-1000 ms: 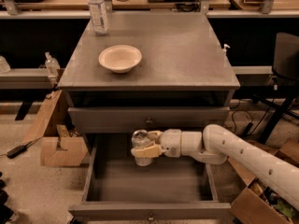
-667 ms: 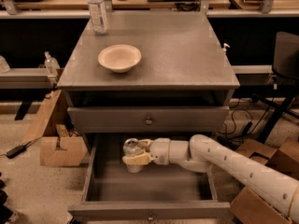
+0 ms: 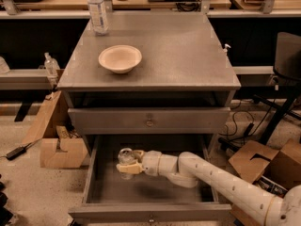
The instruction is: Place 7up can into middle drawer
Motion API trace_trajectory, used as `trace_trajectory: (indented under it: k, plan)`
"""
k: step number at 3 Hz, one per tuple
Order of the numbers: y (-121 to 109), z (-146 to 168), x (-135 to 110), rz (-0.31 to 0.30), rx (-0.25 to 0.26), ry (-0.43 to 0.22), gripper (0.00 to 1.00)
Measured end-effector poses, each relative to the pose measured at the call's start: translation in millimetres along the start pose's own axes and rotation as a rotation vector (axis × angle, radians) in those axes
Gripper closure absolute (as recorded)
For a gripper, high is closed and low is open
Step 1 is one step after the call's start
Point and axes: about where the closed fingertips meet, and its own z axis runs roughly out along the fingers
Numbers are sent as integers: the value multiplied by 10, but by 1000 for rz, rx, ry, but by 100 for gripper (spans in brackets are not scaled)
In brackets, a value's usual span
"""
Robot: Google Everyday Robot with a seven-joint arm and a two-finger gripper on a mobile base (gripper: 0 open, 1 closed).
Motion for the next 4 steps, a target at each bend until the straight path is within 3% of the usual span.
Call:
trace_trajectory:
  k: [3,4]
  plan:
    - [-116,515,569,-104,-16,-68,100]
    - [-103,544,597,-112,-18,-72,86]
